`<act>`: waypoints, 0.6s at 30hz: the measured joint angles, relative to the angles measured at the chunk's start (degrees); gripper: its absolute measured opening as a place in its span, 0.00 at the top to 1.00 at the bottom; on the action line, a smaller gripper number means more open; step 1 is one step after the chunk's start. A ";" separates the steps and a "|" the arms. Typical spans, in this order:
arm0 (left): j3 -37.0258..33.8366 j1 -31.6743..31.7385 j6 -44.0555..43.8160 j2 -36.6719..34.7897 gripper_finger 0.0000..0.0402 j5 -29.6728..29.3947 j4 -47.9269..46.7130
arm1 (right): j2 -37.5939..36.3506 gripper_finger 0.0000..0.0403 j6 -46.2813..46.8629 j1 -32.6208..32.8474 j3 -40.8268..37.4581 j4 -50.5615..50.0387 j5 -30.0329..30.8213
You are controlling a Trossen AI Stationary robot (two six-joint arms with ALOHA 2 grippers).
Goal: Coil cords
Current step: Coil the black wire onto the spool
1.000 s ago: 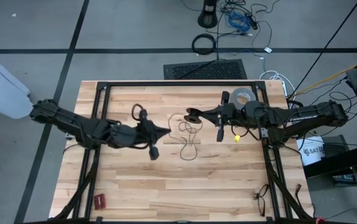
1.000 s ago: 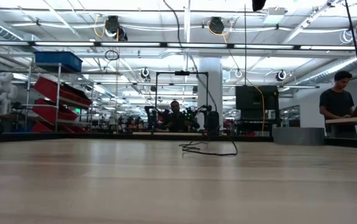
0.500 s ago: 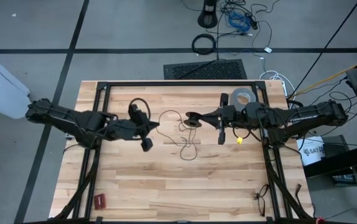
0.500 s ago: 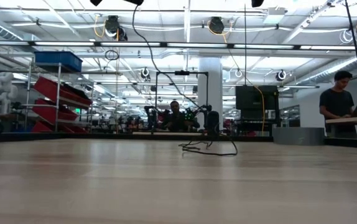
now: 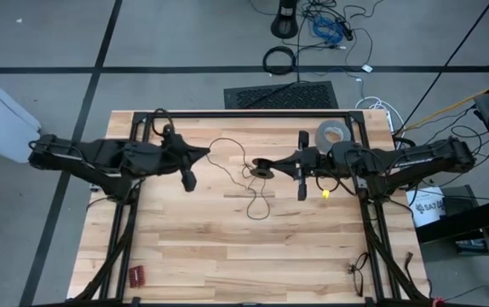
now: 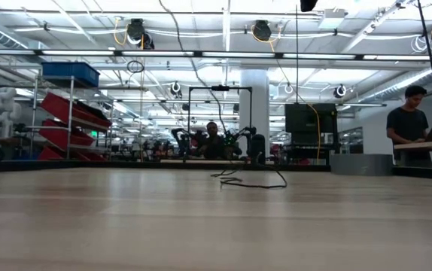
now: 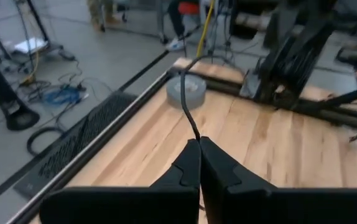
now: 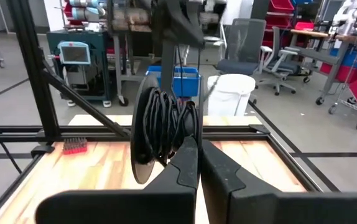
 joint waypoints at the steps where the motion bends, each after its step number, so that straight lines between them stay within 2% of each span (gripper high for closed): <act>1: 0.54 -0.15 0.52 -0.02 1.00 0.11 0.87 | 0.17 1.00 -0.01 -0.24 0.00 0.00 -0.01; 7: 1.28 -1.28 3.36 0.16 1.00 4.38 10.61 | 2.91 1.00 -1.36 -1.97 0.00 0.61 0.41; 11: 1.29 -1.36 3.67 1.41 1.00 5.73 14.24 | 5.37 1.00 -1.85 -2.62 0.00 2.44 3.23; 18: 1.30 -0.38 3.70 5.35 1.00 7.12 19.43 | 9.26 1.00 -4.00 -3.20 0.00 10.84 5.35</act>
